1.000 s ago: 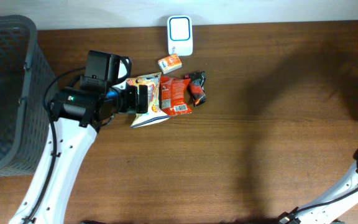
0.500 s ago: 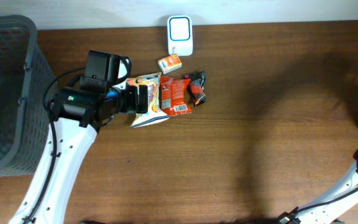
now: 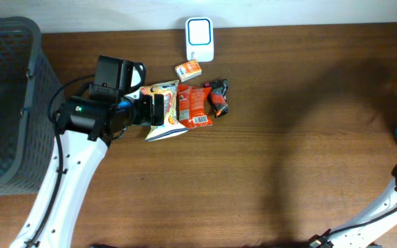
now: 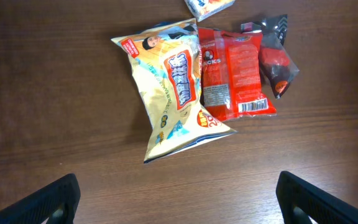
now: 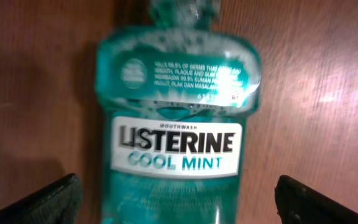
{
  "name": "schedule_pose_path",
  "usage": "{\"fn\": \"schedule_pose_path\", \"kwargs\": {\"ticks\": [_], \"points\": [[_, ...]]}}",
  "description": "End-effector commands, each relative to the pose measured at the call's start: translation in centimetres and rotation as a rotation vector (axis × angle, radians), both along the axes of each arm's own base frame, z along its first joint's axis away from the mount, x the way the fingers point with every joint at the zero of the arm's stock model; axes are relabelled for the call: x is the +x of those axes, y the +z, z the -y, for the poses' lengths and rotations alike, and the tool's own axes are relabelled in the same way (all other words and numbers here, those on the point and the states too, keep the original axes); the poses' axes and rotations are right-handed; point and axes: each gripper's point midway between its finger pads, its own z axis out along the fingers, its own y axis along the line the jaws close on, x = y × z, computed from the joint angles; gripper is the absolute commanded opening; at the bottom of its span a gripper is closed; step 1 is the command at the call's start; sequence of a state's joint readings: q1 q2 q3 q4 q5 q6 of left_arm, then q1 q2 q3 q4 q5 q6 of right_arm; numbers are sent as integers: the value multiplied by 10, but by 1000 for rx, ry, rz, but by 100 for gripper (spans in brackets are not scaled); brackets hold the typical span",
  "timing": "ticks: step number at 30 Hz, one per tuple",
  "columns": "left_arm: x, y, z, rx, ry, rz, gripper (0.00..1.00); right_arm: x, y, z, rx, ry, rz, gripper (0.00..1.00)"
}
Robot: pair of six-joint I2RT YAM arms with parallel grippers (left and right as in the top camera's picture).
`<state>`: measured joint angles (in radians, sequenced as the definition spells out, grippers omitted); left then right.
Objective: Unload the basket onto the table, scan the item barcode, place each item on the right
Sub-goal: 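Reach the right gripper to the black hex wrench package and grasp it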
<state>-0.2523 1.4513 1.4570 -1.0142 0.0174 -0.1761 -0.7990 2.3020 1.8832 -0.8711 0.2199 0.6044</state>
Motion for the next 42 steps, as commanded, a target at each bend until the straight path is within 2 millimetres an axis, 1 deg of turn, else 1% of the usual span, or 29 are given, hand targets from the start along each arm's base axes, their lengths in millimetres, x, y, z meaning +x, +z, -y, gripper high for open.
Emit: {"fn": "schedule_pose_path", "kwargs": {"ticks": [1, 3, 4, 6, 7, 9, 10, 11, 12, 14, 15, 16, 17, 18, 19, 20, 21, 22, 24, 25, 26, 28, 30, 31, 32, 33, 36, 39, 42], "points": [[1, 2, 0, 8, -4, 5, 99, 26, 100, 9, -102, 72, 167, 99], [1, 2, 0, 8, -4, 5, 99, 40, 135, -4, -97, 118, 243, 100], [1, 2, 0, 8, -4, 5, 99, 49, 148, -13, -85, 169, 279, 100], [1, 2, 0, 8, -4, 5, 99, 82, 176, -47, -25, 379, 408, 100], [1, 2, 0, 8, -4, 5, 99, 101, 189, -71, 15, 510, 488, 100], [1, 2, 0, 8, -4, 5, 99, 127, 203, -115, 101, 679, 605, 100], [1, 2, 0, 8, -4, 5, 99, 139, 208, -142, 160, 755, 658, 100], [1, 2, 0, 8, -4, 5, 99, 147, 208, -169, 222, 808, 681, 100], [1, 2, 0, 8, -3, 5, 99, 152, 206, -188, 260, 841, 681, 100], [1, 2, 0, 8, -4, 5, 99, 160, 195, -238, 331, 939, 631, 100], [1, 2, 0, 8, -4, 5, 99, 164, 189, -265, 354, 1023, 600, 100], [1, 2, 0, 8, -4, 5, 99, 166, 184, -287, 370, 1096, 575, 100], [1, 2, 0, 8, -4, 5, 99, 168, 174, -321, 388, 1203, 532, 100], [1, 2, 0, 8, -4, 5, 99, 168, 160, -357, 398, 1310, 470, 100], [1, 2, 0, 8, -4, 5, 99, 168, 153, -371, 401, 1338, 440, 100], [1, 2, 0, 8, -4, 5, 99, 167, 141, -391, 404, 1375, 387, 99], [1, 2, 0, 8, -4, 5, 99, 166, 134, -408, 406, 1405, 356, 96], [1, 2, 0, 8, -4, 5, 99, 165, 124, -429, 420, 1444, 325, 93], [1, 2, 0, 8, -4, 5, 99, 160, 113, -467, 452, 1513, 293, 91], [1, 2, 0, 8, -4, 5, 99, 159, 110, -483, 459, 1546, 285, 87], [1, 2, 0, 8, -4, 5, 99, 159, 104, -499, 450, 1579, 264, 79], [1, 2, 0, 8, -4, 5, 99, 158, 92, -520, 387, 1629, 200, 74], [1, 2, 0, 8, -4, 5, 99, 157, 79, -530, 295, 1657, 110, 69], [1, 2, 0, 8, -4, 5, 99, 156, 75, -534, 253, 1666, 71, 69], [1, 2, 0, 8, -4, 5, 99, 154, 65, -542, 207, 1686, 17, 69], [1, 2, 0, 8, -4, 5, 99, 152, 62, -546, 191, 1695, -3, 69], [1, 2, 0, 8, -4, 5, 99, 141, 39, -570, 194, 1746, -73, 68], [1, 2, 0, 8, -4, 5, 99, 135, 19, -580, 175, 1769, -128, 68], [1, 2, 0, 8, -4, 5, 99, 135, 5, -581, 126, 1775, -184, 66]]}}
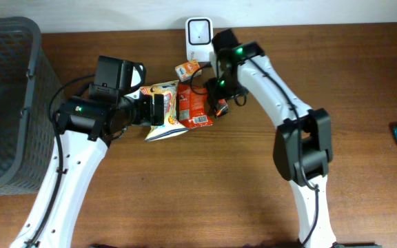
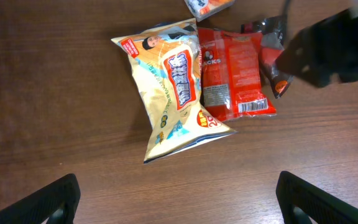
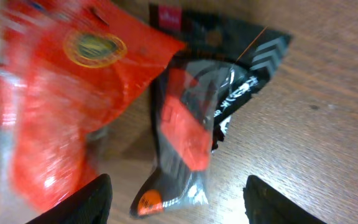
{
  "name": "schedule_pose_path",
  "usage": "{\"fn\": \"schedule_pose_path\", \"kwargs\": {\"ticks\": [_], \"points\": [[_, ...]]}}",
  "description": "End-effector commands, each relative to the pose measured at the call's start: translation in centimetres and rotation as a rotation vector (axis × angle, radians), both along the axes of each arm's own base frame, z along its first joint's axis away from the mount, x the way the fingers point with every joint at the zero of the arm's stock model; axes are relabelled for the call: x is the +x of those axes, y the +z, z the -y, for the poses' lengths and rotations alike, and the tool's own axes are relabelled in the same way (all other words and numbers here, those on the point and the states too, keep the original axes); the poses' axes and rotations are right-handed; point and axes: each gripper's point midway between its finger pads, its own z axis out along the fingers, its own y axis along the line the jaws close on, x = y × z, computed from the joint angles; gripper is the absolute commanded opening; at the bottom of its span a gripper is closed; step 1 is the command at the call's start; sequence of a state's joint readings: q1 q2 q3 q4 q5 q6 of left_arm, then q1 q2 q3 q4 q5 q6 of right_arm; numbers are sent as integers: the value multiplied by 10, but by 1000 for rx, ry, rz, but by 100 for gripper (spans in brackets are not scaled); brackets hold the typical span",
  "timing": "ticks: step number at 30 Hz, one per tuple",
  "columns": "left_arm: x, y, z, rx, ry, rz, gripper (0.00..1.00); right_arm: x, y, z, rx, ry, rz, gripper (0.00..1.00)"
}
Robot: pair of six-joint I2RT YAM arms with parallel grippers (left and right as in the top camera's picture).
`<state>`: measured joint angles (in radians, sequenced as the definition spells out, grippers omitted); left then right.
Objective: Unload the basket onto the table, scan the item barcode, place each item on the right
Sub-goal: 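Reach the right gripper to the black hex wrench package and grasp it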
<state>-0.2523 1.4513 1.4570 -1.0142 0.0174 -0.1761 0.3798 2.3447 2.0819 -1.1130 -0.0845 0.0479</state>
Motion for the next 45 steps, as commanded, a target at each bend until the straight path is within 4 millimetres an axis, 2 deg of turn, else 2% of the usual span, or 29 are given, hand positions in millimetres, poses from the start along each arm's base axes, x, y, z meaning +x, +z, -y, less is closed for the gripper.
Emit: {"fn": "schedule_pose_path", "kwargs": {"ticks": [1, 5, 8, 11, 17, 20, 25, 29, 30, 36, 41, 43, 45], "points": [[1, 2, 0, 8, -4, 5, 99, 1, -21, 10, -104, 3, 0, 65], [1, 2, 0, 8, -4, 5, 99, 1, -24, 10, -103, -11, -3, 63], [1, 2, 0, 8, -4, 5, 99, 3, -28, 10, -102, -12, -3, 55], [1, 2, 0, 8, -4, 5, 99, 6, -33, 4, -75, -8, 11, 54], [1, 2, 0, 8, -4, 5, 99, 10, -37, -1, -52, -10, 29, 33], [1, 2, 0, 8, -4, 5, 99, 11, -37, -1, -51, -10, 33, 31], [1, 2, 0, 8, -4, 5, 99, 5, -50, 3, -59, -11, 12, 31], [1, 2, 0, 8, -4, 5, 99, 6, -48, 3, -56, -21, 16, 17], [1, 2, 0, 8, -4, 5, 99, 7, -47, 5, -61, -41, 20, 17], [1, 2, 0, 8, -4, 5, 99, 26, -21, 11, -45, -92, 74, 12], [1, 2, 0, 8, -4, 5, 99, 49, 16, 9, -4, -112, 154, 11], [1, 2, 0, 8, -4, 5, 99, 58, 29, 8, 24, -161, 185, 4], [1, 2, 0, 8, -4, 5, 99, 68, 42, 5, 52, -184, 224, 4]]}}
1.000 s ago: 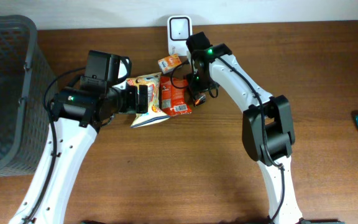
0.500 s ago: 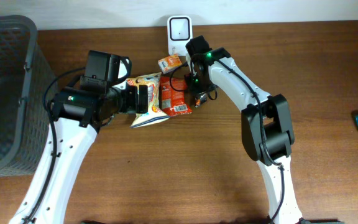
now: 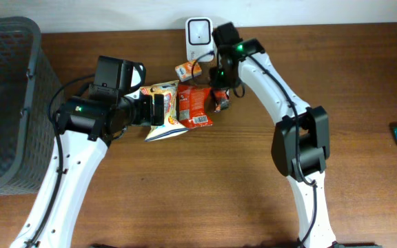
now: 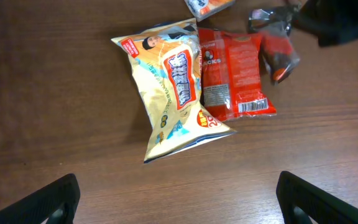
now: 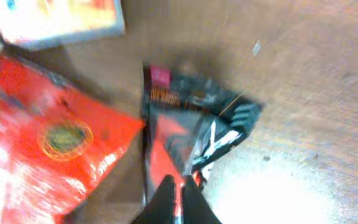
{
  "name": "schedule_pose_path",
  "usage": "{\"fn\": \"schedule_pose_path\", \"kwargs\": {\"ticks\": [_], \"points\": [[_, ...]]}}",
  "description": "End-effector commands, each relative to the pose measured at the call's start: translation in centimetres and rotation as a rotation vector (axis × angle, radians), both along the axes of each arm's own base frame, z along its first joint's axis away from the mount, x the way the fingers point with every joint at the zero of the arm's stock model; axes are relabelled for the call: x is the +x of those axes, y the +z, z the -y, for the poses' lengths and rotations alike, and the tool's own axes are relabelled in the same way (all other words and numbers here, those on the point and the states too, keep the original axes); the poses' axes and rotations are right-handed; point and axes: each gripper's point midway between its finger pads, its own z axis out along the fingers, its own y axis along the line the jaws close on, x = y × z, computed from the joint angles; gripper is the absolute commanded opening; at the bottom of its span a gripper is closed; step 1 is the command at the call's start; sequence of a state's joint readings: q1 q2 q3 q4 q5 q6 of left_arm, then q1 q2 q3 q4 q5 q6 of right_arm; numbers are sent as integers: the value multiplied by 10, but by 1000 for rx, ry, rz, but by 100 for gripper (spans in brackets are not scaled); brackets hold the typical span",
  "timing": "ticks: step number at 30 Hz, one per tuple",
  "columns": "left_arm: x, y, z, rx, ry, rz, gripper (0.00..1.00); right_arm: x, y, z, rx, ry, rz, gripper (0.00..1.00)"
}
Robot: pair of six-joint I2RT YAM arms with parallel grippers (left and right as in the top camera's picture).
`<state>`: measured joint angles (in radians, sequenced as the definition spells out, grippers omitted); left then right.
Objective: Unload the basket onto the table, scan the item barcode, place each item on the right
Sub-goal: 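Reach the right gripper to the black hex wrench package and grasp it, then lift the wrench package with the right gripper up to the scanner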
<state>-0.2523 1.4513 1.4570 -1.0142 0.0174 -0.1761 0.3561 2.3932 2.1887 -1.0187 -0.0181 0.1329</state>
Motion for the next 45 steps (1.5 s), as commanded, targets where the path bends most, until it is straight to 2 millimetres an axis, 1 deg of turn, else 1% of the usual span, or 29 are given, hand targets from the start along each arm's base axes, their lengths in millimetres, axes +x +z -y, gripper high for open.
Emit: {"fn": "schedule_pose_path", "kwargs": {"ticks": [1, 3, 4, 5, 6, 9, 11, 12, 13, 17, 20, 24, 27, 28, 30, 32, 34, 37, 39, 42, 44, 45], "points": [[1, 2, 0, 8, -4, 5, 99, 20, 30, -2, 43, -58, 87, 4], [1, 2, 0, 8, -4, 5, 99, 22, 33, -3, 47, -58, 99, 4], [1, 2, 0, 8, -3, 5, 99, 19, 30, -2, 40, -58, 83, 10], [1, 2, 0, 8, -4, 5, 99, 16, 26, -1, 33, -58, 67, 20], [1, 2, 0, 8, -4, 5, 99, 11, 20, 1, 24, -58, 44, 27], [1, 2, 0, 8, -4, 5, 99, -2, 0, 6, -1, -58, -19, 28], [1, 2, 0, 8, -4, 5, 99, -14, -21, 10, -22, -58, -72, 29], [1, 2, 0, 8, -4, 5, 99, -21, -32, 13, -33, -58, -101, 32], [1, 2, 0, 8, -4, 5, 99, -26, -39, 15, -40, -58, -119, 33], [1, 2, 0, 8, -4, 5, 99, -36, -54, 18, -54, -58, -154, 35], [1, 2, 0, 8, -4, 5, 99, -37, -57, 13, -28, -50, -160, 35], [1, 2, 0, 8, -4, 5, 99, -30, -56, 9, -9, -47, -131, 34], [1, 2, 0, 8, -4, 5, 99, -24, -54, 7, 0, -47, -106, 24], [1, 2, 0, 8, -4, 5, 99, -23, -54, 7, 2, -47, -101, 18], [1, 2, 0, 8, -4, 5, 99, -22, -54, 6, 3, -47, -99, 14], [1, 2, 0, 8, -4, 5, 99, -21, -53, 6, 5, -47, -95, 5], [1, 2, 0, 8, -4, 5, 99, -17, -46, 4, 21, -64, -82, 4], [1, 2, 0, 8, -4, 5, 99, -4, -22, -2, 50, -60, -27, 4], [1, 2, 0, 8, -4, 5, 99, 8, 2, -6, 77, -71, 27, 4], [1, 2, 0, 8, -4, 5, 99, 29, 48, -21, 164, -57, 129, 4], [1, 2, 0, 8, -4, 5, 99, 43, 72, -27, 218, -96, 193, 4], [1, 2, 0, 8, -4, 5, 99, 54, 88, -33, 279, -128, 242, 4]]}}
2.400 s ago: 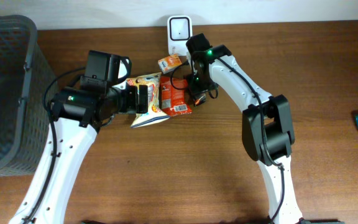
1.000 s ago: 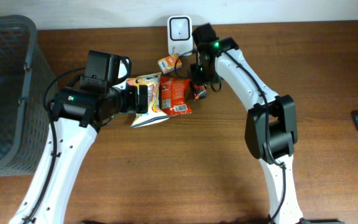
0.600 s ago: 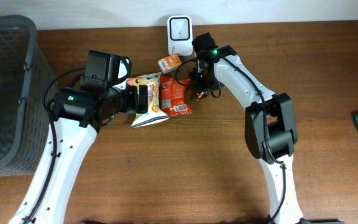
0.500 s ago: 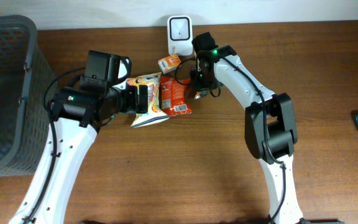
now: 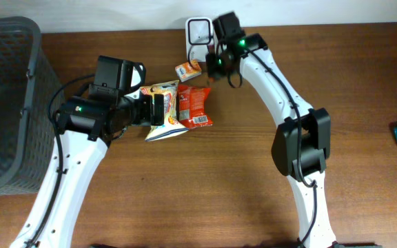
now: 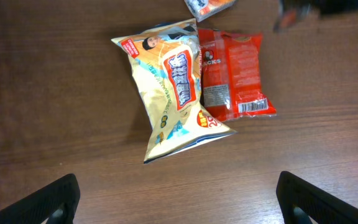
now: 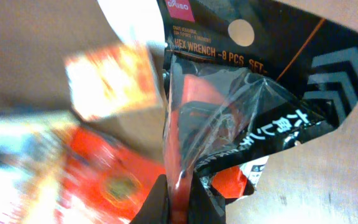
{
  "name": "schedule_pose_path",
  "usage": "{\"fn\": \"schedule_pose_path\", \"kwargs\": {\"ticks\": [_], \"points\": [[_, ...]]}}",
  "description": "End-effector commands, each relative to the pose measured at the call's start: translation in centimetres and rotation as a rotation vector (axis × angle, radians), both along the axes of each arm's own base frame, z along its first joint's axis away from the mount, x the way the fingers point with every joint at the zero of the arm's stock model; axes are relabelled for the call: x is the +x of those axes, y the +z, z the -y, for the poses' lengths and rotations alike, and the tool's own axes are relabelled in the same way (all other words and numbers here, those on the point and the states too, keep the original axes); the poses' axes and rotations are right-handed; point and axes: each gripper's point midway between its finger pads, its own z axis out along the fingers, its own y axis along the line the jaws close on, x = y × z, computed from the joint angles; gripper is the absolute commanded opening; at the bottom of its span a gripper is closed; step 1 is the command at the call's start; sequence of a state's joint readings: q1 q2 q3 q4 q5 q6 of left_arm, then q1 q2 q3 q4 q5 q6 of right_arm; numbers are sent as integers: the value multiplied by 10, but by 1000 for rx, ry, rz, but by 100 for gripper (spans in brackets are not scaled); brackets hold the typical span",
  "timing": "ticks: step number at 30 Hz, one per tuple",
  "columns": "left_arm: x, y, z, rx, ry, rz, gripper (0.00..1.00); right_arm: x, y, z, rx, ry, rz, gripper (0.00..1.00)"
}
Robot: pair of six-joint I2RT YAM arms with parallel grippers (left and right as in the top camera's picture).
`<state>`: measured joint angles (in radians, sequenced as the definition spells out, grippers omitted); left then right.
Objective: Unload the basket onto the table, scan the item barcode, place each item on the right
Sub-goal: 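Lift the wrench package with the right gripper up to the scanner, then carry the wrench package right and drop it at the table edge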
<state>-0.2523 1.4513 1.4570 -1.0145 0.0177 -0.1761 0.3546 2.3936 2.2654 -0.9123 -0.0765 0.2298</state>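
Observation:
My right gripper [image 7: 179, 202] is shut on the edge of a black-and-red hex wrench pack [image 7: 247, 106], which hangs off the table. In the overhead view the right gripper [image 5: 214, 67] holds it just below the white barcode scanner [image 5: 198, 31] at the table's back edge. Beside it lie a small orange box [image 5: 188, 69], a red snack bag [image 5: 196, 107] and a yellow snack bag [image 5: 165, 110]. My left gripper [image 6: 179, 202] stands open above bare wood, in front of the yellow bag [image 6: 169, 87] and the red bag [image 6: 235, 74].
A dark mesh basket [image 5: 5, 103] fills the table's left end. A teal mouthwash bottle lies at the far right edge. The right arm's forearm [image 5: 281, 89] runs back across the middle of the table.
The hex wrench pack has left the table beside the red bag. My right gripper, still shut on it, has risen and shifted toward the scanner. The left arm has not moved.
My right gripper was open over the mouthwash bottle at the far right. Then it was open over the hex wrench pack by the red bag, then shut on that pack on the table. Now it holds the pack up near the scanner. The left arm stayed put.

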Motion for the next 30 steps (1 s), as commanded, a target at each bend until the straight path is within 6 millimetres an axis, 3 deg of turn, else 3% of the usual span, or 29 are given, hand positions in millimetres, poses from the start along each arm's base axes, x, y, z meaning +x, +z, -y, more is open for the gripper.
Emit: {"fn": "schedule_pose_path", "kwargs": {"ticks": [1, 4, 7, 14, 18, 26, 29, 30], "points": [[1, 2, 0, 8, -3, 5, 99, 27, 57, -18, 173, -66, 134, 4], [1, 2, 0, 8, -4, 6, 99, 41, 75, -44, 308, 7, 212, 4], [1, 2, 0, 8, -4, 6, 99, 49, 76, -59, 357, 48, 260, 4], [1, 2, 0, 8, -4, 6, 99, 71, 22, -64, 347, 40, 270, 4], [1, 2, 0, 8, -4, 6, 99, 79, -1, -57, 306, 5, 267, 4], [1, 2, 0, 8, -4, 6, 99, 84, 0, -45, 308, -12, 270, 4], [1, 2, 0, 8, -4, 5, 99, 87, 15, -35, 314, -24, 289, 4], [1, 2, 0, 8, -4, 5, 99, 90, 29, -28, 320, -33, 311, 4]]}}
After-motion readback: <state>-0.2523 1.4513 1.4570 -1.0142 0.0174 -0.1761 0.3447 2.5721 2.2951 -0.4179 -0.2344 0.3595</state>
